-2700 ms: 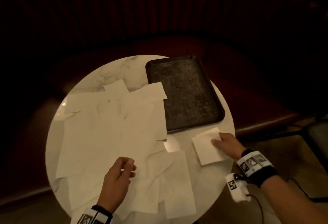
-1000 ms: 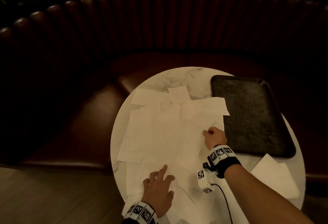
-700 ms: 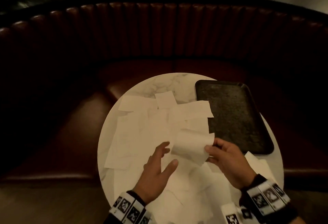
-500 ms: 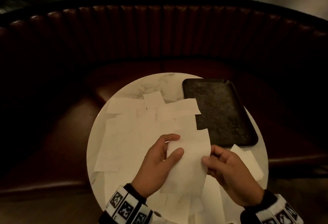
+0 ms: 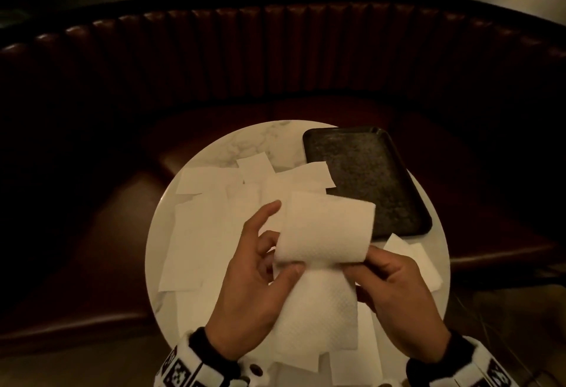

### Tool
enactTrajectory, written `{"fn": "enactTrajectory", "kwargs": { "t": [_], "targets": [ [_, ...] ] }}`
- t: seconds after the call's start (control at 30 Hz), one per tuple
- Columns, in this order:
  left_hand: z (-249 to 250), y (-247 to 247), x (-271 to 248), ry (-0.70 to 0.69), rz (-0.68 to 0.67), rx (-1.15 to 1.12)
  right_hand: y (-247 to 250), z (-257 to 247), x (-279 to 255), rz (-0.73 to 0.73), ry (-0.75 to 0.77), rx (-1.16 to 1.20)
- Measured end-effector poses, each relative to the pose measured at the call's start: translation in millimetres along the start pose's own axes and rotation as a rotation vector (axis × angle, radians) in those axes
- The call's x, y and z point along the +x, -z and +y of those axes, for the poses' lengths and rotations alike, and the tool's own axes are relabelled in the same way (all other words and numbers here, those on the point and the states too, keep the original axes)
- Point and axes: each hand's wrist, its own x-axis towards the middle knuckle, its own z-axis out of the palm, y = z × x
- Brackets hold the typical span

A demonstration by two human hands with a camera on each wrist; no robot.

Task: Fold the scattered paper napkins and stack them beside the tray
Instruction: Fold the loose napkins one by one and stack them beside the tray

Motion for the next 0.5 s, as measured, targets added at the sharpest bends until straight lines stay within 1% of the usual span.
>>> {"fn": "enactTrajectory", "kwargs": {
  "t": [0.07,0.13,0.2,0.27,0.3,0.37,0.43,0.5],
  "targets": [
    [-0.2,4.5,0.5,0.084,0.008,-0.110,-0.7,0.5,-0.1,-0.018,0.039,-0.026],
    [0.1,8.9,0.8,0.151,0.024,-0.217,-0.3,0.2,-0.1,-0.032,0.093,-0.110],
    [-0.5,13.0,2.4,0.241,0.013,-0.364,1.4,2.3,1.0,-0.042,0.162,-0.212],
    [-0.4,15.3,4.5,0.338,-0.007,-0.469,3.1,5.2,2.1,-0.023,0.215,-0.253],
    [-0.2,15.5,5.4,0.377,-0.009,-0.463,4.4,7.1,2.4,-0.008,0.235,-0.271],
    [0.4,12.8,6.7,0.415,-0.016,-0.314,4.8,9.5,3.0,0.009,0.284,-0.319],
    [-1.2,8.5,6.0,0.382,-0.040,-0.144,5.3,14.2,3.3,-0.003,0.310,-0.341],
    [-6.2,6.2,4.9,0.327,-0.059,-0.066,6.7,18.9,4.4,-0.010,0.317,-0.331]
  ]
}}
